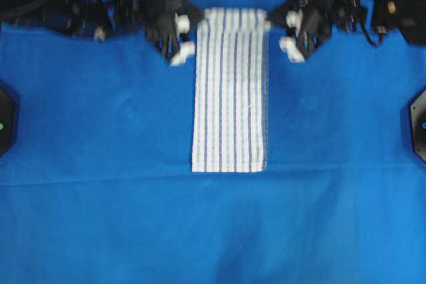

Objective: Fold the blue towel.
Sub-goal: 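Fold the far end of the strip toward the near end with both grippers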

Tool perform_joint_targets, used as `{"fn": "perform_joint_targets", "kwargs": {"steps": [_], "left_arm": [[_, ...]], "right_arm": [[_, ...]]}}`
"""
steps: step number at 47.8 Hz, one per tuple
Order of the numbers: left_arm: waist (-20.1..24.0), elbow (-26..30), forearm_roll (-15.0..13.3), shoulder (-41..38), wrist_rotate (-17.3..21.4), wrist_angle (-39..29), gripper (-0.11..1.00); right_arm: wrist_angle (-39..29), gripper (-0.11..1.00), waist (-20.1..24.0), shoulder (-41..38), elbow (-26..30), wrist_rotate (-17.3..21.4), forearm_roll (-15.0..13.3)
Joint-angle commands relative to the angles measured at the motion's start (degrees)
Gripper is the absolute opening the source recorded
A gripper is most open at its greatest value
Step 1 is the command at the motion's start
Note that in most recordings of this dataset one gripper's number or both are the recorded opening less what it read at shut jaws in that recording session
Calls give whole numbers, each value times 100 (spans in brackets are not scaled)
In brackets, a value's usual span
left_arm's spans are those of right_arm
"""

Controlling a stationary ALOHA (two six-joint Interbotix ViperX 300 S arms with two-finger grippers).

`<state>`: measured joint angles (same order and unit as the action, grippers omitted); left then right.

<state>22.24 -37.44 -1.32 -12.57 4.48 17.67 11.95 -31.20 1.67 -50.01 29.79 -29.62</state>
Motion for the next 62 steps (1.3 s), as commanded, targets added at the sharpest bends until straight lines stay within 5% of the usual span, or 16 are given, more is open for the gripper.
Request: {"fn": "perform_joint_targets", "kwargs": {"steps": [1, 15, 35, 62], "left_arm": [[-325, -114, -9, 220, 0, 18, 4], [-1564, -492, -35, 536, -141, -62, 4], [-2487, -536, -35, 650, -501, -536, 4], [-2777, -448, -35, 606, -519, -835, 4]], "right_arm": [[70, 5, 211, 352, -202, 9, 114], [53, 5, 1397, 694, -659, 9, 563], [0, 5, 2821, 598, -668, 9, 1222], [-229, 5, 3393, 246, -413, 9, 1441]]}}
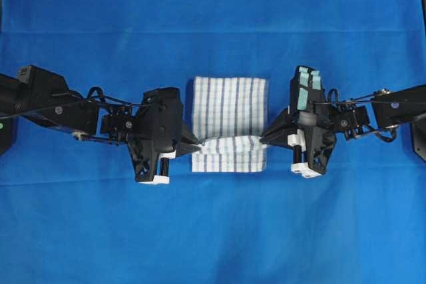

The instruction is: Fold the blue towel.

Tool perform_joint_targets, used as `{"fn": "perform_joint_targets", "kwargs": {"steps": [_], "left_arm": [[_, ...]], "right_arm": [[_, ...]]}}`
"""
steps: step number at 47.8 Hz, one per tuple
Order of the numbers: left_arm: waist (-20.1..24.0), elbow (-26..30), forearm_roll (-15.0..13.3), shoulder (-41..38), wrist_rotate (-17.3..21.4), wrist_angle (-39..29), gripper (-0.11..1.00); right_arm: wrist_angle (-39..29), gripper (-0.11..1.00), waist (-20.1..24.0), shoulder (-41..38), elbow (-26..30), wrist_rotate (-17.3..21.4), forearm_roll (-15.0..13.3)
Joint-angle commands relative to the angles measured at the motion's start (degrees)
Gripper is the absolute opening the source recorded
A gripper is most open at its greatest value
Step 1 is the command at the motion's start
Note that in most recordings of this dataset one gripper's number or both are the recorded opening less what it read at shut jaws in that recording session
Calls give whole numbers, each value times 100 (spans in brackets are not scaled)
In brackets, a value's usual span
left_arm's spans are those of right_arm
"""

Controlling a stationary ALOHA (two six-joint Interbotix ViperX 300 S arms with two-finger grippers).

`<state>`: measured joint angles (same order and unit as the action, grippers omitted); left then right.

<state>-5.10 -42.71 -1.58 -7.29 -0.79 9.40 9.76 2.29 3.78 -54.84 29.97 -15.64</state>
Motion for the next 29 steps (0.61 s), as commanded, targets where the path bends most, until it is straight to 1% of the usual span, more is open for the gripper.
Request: {"fn": "perform_joint_targets", "kwargs": {"steps": [1, 9, 25, 27, 29], "left_arm": [[-44, 79, -9, 70, 9, -9, 4], [-44, 79, -9, 70, 9, -9, 4], [-44, 79, 0, 79, 18, 18, 4], [-44, 79, -9, 79, 9, 26, 6], [-44, 79, -9, 88, 18, 9, 11]], "right_arm": [[-9, 5, 53, 26, 70, -9, 53], [-9, 5, 176, 18, 70, -9, 62], [9, 6, 193, -35, 167, 0, 105], [0, 8, 193, -44, 185, 0, 114], [-9, 15, 202, -44, 220, 0, 149]]}}
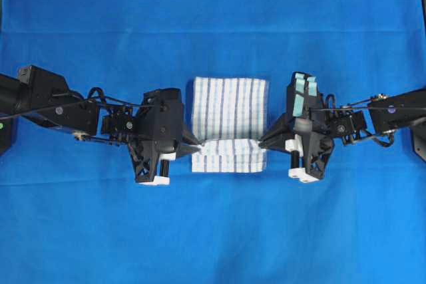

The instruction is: Fold the blue towel.

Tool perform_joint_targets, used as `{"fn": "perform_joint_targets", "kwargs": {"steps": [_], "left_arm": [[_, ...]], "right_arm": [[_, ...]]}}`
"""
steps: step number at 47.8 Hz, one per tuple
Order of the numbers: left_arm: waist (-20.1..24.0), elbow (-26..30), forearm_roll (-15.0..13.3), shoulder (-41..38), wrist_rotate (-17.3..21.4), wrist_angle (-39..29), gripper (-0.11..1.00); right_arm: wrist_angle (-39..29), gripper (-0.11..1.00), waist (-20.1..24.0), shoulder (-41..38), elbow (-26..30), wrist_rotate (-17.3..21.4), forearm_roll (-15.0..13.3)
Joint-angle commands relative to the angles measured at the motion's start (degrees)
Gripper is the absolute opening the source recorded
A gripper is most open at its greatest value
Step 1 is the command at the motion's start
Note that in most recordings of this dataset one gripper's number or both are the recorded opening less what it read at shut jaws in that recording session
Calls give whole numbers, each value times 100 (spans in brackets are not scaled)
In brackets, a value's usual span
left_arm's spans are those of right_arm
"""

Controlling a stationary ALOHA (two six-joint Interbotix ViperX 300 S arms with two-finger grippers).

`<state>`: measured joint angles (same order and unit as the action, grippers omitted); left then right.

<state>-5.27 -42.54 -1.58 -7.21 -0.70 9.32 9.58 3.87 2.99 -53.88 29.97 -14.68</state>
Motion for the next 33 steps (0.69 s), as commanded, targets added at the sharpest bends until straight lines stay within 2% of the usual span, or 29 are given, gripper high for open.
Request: {"fn": "perform_joint_targets", "kwargs": {"steps": [1, 6, 8, 13, 15, 23, 33], "left_arm": [[-26, 62, -9, 79, 9, 9, 15], [-26, 26, -9, 185, 18, -9, 44], [-26, 18, -9, 264, 26, -44, 56], [-26, -9, 0, 580, 97, -308, 80], [-26, -18, -9, 729, 105, -475, 83], [-26, -53, 9, 1538, 141, -1204, 78], [35, -325, 18, 2619, 149, -1538, 77]], "right_arm": [[-9, 21, 53, 35, 141, 0, 70], [-167, 52, 88, 114, 176, 9, 88], [-281, 61, 105, 193, 193, 9, 88], [-659, 58, 149, 501, 272, 9, 88], [-817, 56, 158, 694, 308, 9, 79], [-1521, 56, 185, 1582, 404, -97, 18], [-2162, 56, 176, 2971, 352, -97, -431]]}}
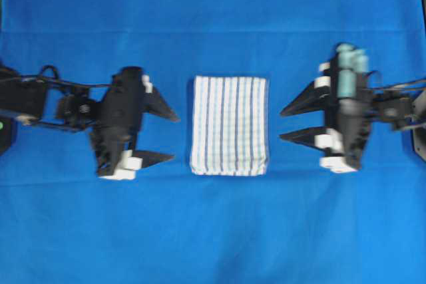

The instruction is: Fold the blue towel.

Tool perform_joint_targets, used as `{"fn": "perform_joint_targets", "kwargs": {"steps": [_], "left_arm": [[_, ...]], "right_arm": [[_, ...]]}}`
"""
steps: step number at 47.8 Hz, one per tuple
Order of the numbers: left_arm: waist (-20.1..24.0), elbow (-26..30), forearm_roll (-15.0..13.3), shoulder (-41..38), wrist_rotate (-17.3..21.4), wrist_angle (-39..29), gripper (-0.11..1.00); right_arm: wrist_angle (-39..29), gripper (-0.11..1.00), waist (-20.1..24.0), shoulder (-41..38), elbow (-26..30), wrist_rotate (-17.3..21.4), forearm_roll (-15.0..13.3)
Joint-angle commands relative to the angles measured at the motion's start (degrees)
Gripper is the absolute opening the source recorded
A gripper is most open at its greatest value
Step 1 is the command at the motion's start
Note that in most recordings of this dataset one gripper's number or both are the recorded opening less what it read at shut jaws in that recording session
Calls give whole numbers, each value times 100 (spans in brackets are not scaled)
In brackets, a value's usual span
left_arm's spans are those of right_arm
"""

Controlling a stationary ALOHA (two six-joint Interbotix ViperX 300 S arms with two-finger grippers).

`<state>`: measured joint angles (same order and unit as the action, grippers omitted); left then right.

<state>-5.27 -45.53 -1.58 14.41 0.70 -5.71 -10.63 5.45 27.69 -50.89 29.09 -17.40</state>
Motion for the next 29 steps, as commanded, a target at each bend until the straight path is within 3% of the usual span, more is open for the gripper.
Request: {"fn": "perform_joint_targets", "kwargs": {"steps": [1, 13, 29], "left_arm": [[35, -70, 18, 571, 9, -53, 77], [220, -747, 26, 2268, 9, -18, 77], [545, -1529, 44, 3929, 26, -53, 77]], "right_arm": [[-185, 56, 9, 633, 35, -9, -211], [-853, 56, -62, 2083, -167, -9, -633], [-1072, 56, -62, 2962, -606, -9, -1143]]}}
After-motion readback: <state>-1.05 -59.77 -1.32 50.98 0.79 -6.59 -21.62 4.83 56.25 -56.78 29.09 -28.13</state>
